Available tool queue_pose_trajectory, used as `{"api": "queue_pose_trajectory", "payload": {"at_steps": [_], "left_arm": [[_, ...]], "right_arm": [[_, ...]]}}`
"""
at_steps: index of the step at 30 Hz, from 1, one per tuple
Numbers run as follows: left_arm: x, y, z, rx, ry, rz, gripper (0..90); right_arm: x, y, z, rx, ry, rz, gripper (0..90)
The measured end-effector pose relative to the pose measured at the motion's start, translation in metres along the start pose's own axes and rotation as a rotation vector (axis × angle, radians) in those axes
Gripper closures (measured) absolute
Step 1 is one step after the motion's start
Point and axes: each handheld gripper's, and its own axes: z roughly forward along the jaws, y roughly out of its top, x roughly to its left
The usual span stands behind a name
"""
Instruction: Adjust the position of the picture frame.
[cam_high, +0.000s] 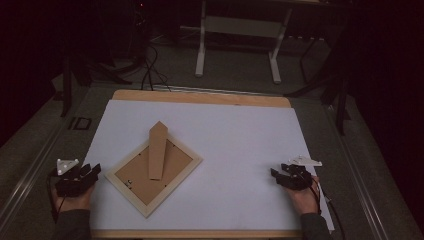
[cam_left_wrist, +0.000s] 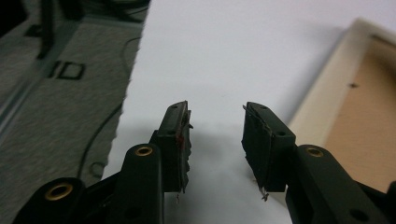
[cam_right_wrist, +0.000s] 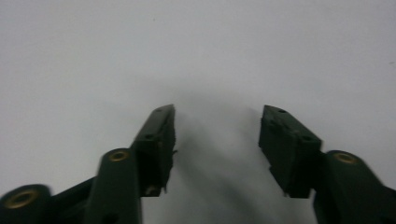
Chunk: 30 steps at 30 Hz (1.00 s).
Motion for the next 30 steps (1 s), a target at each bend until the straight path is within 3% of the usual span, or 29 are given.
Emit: {"api": "queue_pose_trajectory", "payload": {"at_steps": [7, 13, 19, 25, 30], "left_arm": [[-0.002, -0.001, -0.003, 0.017, -0.075, 0.043, 64.8], [-0.009, -0.006, -0.002, 0.039, -0.113, 0.076, 69.0], [-0.015, -0.008, -0.004, 0.054, -0.111, 0.120, 76.8], [-0.017, -0.013, -0.011, 0.081, -0.126, 0.180, 87.6], [-0.011, -0.017, -0.012, 0.102, -0.142, 0.186, 90.0]], "right_arm": [[0.004, 0.001, -0.004, -0.021, -0.005, -0.011, 51.2], [0.014, 0.004, -0.006, -0.037, 0.017, -0.035, 56.7], [0.025, 0.010, -0.011, -0.058, 0.050, -0.060, 69.3], [0.041, 0.017, -0.012, -0.055, 0.081, -0.122, 89.0], [0.047, 0.020, -0.011, -0.050, 0.101, -0.145, 89.7]]}}
